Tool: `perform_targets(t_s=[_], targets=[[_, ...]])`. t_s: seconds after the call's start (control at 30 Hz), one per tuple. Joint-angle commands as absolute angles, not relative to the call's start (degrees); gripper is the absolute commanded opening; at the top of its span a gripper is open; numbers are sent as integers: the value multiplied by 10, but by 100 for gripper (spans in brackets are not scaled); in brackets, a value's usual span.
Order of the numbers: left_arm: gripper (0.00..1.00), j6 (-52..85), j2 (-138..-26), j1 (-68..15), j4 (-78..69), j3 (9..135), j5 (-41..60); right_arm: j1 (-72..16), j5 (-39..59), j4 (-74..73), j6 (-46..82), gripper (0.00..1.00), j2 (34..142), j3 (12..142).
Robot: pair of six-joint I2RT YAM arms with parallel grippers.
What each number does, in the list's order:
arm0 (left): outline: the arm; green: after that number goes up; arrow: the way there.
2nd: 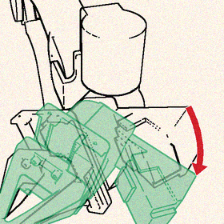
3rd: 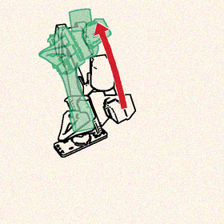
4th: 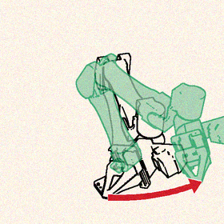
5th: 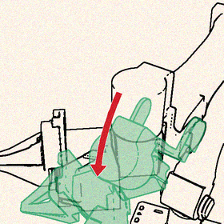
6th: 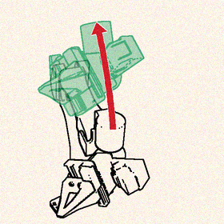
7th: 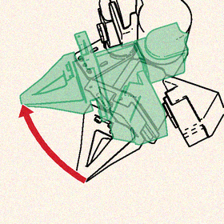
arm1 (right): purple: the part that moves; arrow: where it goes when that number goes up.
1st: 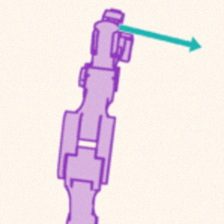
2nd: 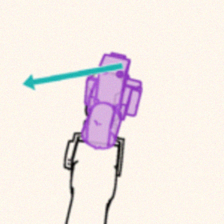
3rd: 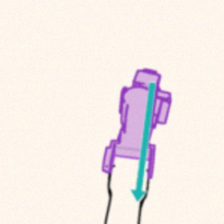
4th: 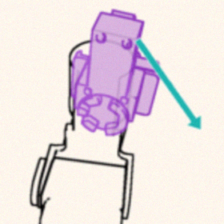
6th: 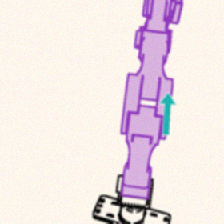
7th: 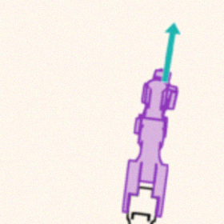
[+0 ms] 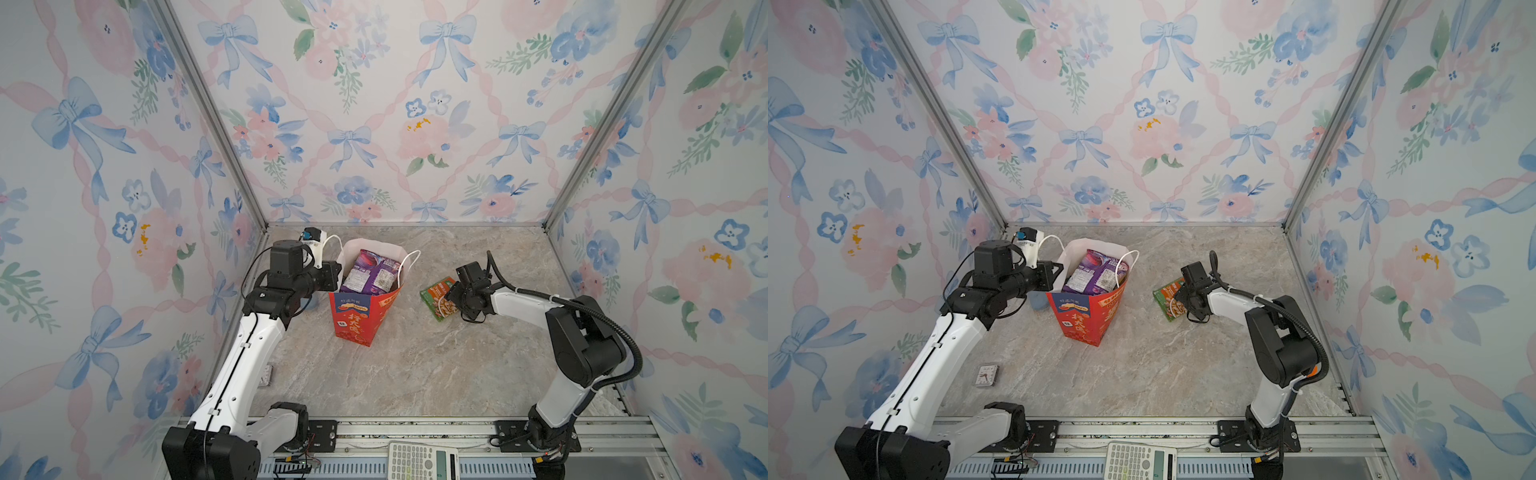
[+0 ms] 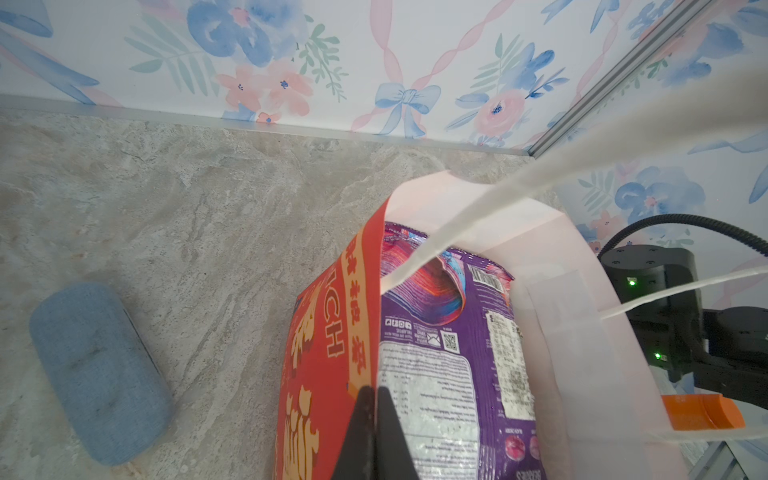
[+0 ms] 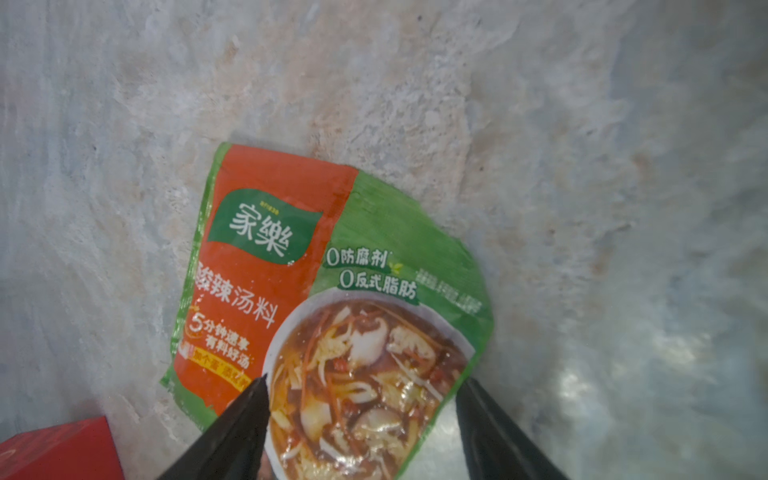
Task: Place the snacks into the paper bag
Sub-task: 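Lower the right gripper onto the green soup packet and grasp its edge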
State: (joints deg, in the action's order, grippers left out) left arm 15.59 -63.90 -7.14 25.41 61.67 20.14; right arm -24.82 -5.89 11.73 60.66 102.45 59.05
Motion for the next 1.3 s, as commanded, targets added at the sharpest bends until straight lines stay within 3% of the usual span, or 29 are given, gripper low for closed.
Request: perform_targets(t_s=[0.0, 0.13, 0.37, 0.5, 0.73, 1.13, 1.2, 1.23, 1.27], targets=[[0, 144, -617, -70, 216, 621, 210, -253, -72, 161, 617, 72, 1076, 597], [0, 143, -614, -69, 216, 618, 209, -257, -83, 191, 588, 66, 1113, 624], [0, 142, -607, -69, 216, 616, 208, -267, -75, 242, 522, 47, 1163, 665], [0, 139, -603, -69, 215, 612, 206, -268, -73, 256, 502, 33, 1186, 675], [0, 139, -596, -68, 217, 607, 203, -265, -70, 262, 478, 0, 1195, 684], [0, 140, -602, -66, 216, 612, 208, -292, -85, 273, 411, 2, 1081, 689], [0, 140, -604, -67, 216, 613, 208, -308, -102, 296, 392, 10, 1066, 703], [0, 140, -606, -67, 216, 613, 209, -317, -112, 307, 381, 23, 1060, 712], [0, 139, -606, -67, 216, 614, 208, -326, -121, 316, 373, 29, 1058, 721]])
